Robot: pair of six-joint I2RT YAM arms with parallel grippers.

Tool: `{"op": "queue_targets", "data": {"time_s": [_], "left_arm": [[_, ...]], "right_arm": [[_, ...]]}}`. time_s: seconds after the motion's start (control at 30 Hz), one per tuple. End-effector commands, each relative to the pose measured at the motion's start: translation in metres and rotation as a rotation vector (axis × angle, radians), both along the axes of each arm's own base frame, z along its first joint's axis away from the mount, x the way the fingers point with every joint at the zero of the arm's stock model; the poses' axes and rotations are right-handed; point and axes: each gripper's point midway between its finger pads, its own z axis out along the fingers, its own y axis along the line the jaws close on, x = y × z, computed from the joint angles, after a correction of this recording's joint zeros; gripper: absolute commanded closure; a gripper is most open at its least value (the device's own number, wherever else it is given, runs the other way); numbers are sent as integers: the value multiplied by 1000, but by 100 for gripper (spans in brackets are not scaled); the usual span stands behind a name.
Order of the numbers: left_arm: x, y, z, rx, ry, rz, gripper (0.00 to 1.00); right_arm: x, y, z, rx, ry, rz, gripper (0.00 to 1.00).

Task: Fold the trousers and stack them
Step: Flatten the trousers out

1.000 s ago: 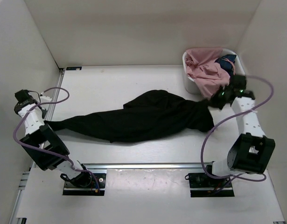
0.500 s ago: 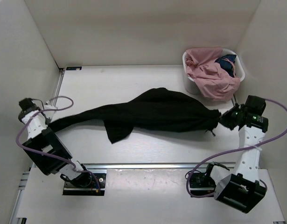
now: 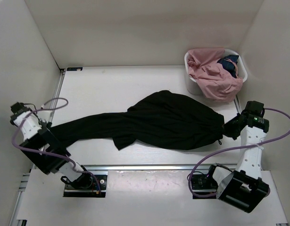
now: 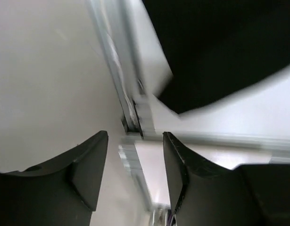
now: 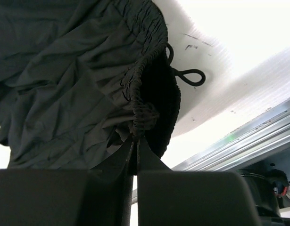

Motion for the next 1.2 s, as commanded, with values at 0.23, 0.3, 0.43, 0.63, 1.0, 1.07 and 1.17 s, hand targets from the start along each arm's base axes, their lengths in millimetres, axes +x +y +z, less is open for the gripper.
{"op": "queue_targets", "data": {"time_s": [0.23, 0.3, 0.43, 0.63, 1.0, 1.07, 1.17], "left_arm": [[38, -39, -39, -310, -37, 193, 31], [30, -37, -53, -291, 2, 202, 31], [34, -26, -71, -233, 8, 218, 32], [36, -33, -84, -235, 47, 201, 77], [-23, -79, -54, -268, 153, -28, 32], [-15, -78, -44, -273, 107, -34, 29], [15, -68, -18, -281, -44, 24, 25]], "right_arm": [[8, -16, 2, -70, 18, 23, 100], [6, -19, 4, -91, 26, 24, 100], [8, -20, 7, -95, 18, 24, 100], [10, -21, 9, -102, 1, 23, 100], [-18, -59, 30, -304, 100, -98, 100], [-16, -58, 28, -292, 104, -92, 100], [-15, -56, 26, -283, 98, -87, 100]]}}
